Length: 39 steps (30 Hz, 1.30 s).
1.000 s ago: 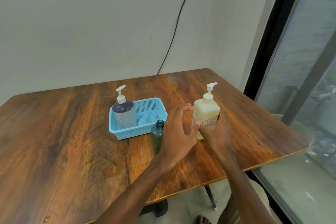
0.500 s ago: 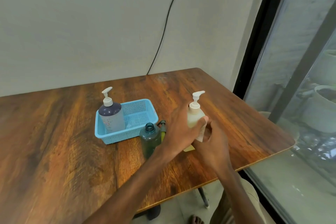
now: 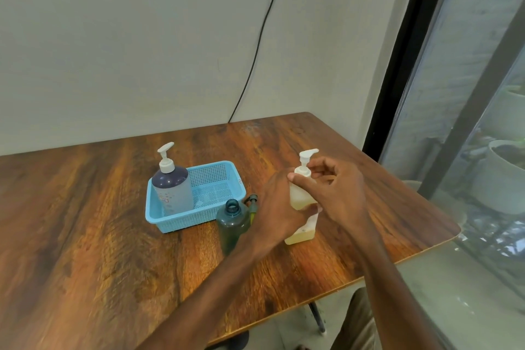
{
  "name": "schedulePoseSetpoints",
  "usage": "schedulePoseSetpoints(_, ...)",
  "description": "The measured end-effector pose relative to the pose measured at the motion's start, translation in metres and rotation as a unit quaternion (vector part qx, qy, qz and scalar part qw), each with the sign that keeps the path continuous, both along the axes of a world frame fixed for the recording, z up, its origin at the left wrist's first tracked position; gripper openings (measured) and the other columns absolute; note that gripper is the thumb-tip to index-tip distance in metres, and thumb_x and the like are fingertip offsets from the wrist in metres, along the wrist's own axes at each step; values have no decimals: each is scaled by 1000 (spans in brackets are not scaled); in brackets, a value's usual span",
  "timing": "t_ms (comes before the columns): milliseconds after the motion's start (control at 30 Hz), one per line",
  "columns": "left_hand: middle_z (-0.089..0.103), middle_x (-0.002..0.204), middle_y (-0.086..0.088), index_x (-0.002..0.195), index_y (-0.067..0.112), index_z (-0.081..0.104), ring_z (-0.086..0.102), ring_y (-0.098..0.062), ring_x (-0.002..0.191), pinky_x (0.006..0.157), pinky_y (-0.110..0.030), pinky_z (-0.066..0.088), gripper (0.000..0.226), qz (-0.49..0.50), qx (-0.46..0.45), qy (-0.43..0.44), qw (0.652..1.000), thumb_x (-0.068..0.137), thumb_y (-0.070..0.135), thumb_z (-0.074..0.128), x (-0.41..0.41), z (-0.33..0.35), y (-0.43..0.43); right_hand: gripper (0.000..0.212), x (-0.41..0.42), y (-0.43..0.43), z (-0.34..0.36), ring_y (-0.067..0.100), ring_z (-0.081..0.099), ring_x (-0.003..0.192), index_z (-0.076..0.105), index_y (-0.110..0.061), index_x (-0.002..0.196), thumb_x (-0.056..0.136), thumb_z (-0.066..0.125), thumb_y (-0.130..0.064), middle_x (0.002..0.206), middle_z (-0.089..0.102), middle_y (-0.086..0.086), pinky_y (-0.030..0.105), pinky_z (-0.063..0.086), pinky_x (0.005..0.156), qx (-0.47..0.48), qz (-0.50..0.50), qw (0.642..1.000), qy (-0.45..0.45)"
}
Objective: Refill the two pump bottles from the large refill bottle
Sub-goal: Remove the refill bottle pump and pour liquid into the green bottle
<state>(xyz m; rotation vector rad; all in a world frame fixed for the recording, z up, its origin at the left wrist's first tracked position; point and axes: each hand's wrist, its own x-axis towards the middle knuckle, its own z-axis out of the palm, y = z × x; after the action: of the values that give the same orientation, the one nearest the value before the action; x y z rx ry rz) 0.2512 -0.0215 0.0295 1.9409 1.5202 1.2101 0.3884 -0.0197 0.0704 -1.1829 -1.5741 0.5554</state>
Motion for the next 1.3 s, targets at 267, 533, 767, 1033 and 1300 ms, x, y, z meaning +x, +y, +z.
schedulePoseSetpoints(267, 69, 112, 11, 121, 28, 64, 66, -9, 102, 85, -36, 59, 65, 1, -8, 4, 1000, 66, 45, 92, -4, 0, 4, 27, 7, 9, -1, 4, 67, 70, 77, -17, 88, 71, 94, -29, 80, 75, -5, 21, 56, 66, 6, 53, 998, 24)
schedulePoseSetpoints(533, 70, 111, 8, 123, 22, 65, 69, -9, 96, 74, -24, 57, 65, -2, -26, -2, 1000, 67, 36, 95, -8, 4, 4, 24, 16, 21, -1, 22, 73, 86, 80, -17, 98, 77, 89, -25, 93, 78, 0, 34, 61, 77, -7, 118, 993, 0)
schedulePoseSetpoints(767, 72, 102, 12, 117, 20, 69, 66, 0, 83, 62, -3, 44, 58, -38, -46, -6, 998, 67, 27, 97, -14, 13, 4, 31, 28, 22, 12, 17, 73, 109, 71, -6, 123, 92, 70, -6, 114, 78, 2, 21, 57, 88, -95, 268, 959, 10)
schedulePoseSetpoints(1033, 73, 103, 13, 120, 21, 70, 66, 4, 85, 65, 0, 45, 60, -51, -45, -14, 998, 67, 22, 96, -17, 12, 5, 44, 11, 15, -5, 11, 66, 76, 74, -19, 99, 64, 96, -36, 90, 75, 3, 26, 58, 71, -22, 76, 997, 2)
schedulePoseSetpoints(1300, 69, 105, 15, 128, 22, 66, 63, 1, 86, 66, 2, 42, 71, -50, -23, -14, 998, 64, 26, 98, -15, 12, 3, 48, 29, 20, 1, 15, 72, 105, 61, -17, 129, 86, 78, -3, 113, 76, 0, 37, 57, 98, -88, 199, 976, 21)
